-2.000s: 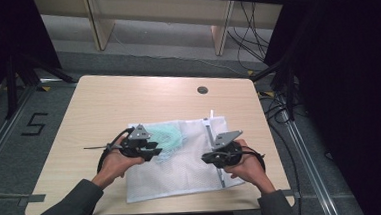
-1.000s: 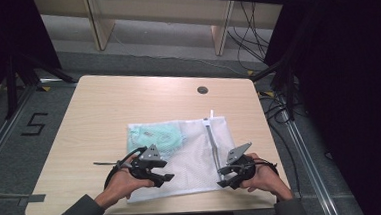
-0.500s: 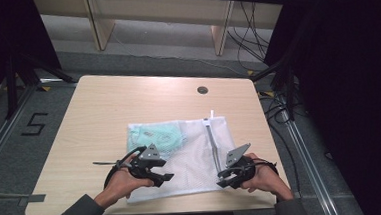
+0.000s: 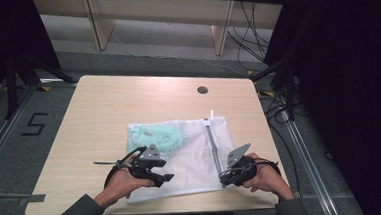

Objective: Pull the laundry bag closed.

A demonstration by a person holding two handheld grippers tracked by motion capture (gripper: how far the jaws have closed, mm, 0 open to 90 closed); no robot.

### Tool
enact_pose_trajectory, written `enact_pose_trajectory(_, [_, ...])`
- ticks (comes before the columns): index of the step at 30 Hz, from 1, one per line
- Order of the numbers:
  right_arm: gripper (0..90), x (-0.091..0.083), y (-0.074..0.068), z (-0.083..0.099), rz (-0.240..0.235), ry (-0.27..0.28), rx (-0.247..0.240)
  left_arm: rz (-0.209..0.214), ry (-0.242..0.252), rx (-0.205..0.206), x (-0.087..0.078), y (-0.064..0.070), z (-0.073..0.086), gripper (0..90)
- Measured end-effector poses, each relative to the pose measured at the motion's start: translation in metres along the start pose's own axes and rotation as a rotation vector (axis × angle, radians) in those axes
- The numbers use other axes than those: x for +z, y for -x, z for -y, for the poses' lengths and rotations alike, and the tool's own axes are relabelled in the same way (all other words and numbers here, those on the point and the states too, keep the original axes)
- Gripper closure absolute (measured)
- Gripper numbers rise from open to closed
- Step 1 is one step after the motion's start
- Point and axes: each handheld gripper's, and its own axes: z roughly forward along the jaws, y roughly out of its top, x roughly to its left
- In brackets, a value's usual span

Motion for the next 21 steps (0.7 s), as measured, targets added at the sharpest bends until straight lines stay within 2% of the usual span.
enact_pose_trajectory(2, [85.5,0.000,0.001,0.001,-0.002,-0.009,-0.008,0.003,0.001,0.002,0.000,0.000,0.000,42.8])
enact_pose_trajectory(3, [85.7,0.001,0.003,0.001,0.002,-0.006,-0.040,0.002,-0.001,0.000,0.000,0.000,0.000,42.9])
enact_pose_trajectory(4, [86.0,0.001,0.004,0.001,0.000,-0.005,-0.043,0.002,-0.001,-0.013,0.000,0.001,0.000,42.9])
enact_pose_trajectory(6, [86.4,0.001,0.004,0.002,-0.002,-0.006,-0.039,0.003,0.005,-0.016,0.001,0.001,0.000,42.9])
enact_pose_trajectory(7, [86.8,0.000,0.002,0.002,0.003,-0.012,-0.011,0.006,0.005,-0.017,0.001,0.002,0.000,42.9])
enact_pose_trajectory(8, [86.9,-0.001,0.001,0.002,0.005,-0.017,0.012,0.009,0.003,0.004,0.001,0.001,-0.001,42.9])
enact_pose_trajectory(9, [87.0,-0.001,0.001,0.001,0.006,-0.015,0.016,0.011,0.001,-0.015,0.001,0.003,0.000,43.0])
enact_pose_trajectory(12, [87.0,-0.003,0.001,-0.001,0.011,0.005,0.006,0.025,0.011,-0.008,0.004,0.007,-0.002,43.3])
enact_pose_trajectory(13, [87.1,-0.003,0.001,-0.002,0.012,0.008,0.012,0.032,0.020,-0.005,0.006,0.010,-0.003,43.5])
enact_pose_trajectory(14, [87.1,-0.005,-0.002,-0.004,0.007,0.014,0.042,0.037,0.021,0.001,0.008,0.013,-0.003,44.5])
enact_pose_trajectory(16, [87.1,-0.007,-0.002,-0.006,0.013,0.022,0.022,0.057,0.025,0.027,0.013,0.021,-0.006,44.5])
enact_pose_trajectory(17, [87.1,-0.007,-0.002,-0.007,0.014,0.024,0.024,0.065,0.027,0.030,0.016,0.025,-0.007,44.6])
enact_pose_trajectory(18, [87.1,-0.008,-0.003,-0.007,0.019,0.028,0.027,0.075,0.026,0.052,0.023,0.032,-0.009,44.7])
enact_pose_trajectory(19, [87.1,-0.008,-0.003,-0.007,0.019,0.028,0.027,0.075,0.026,0.052,0.023,0.032,-0.009,44.9])
enact_pose_trajectory(21, [87.1,-0.009,-0.003,-0.008,0.014,0.039,0.033,0.092,0.035,0.064,0.034,0.041,-0.011,45.1])
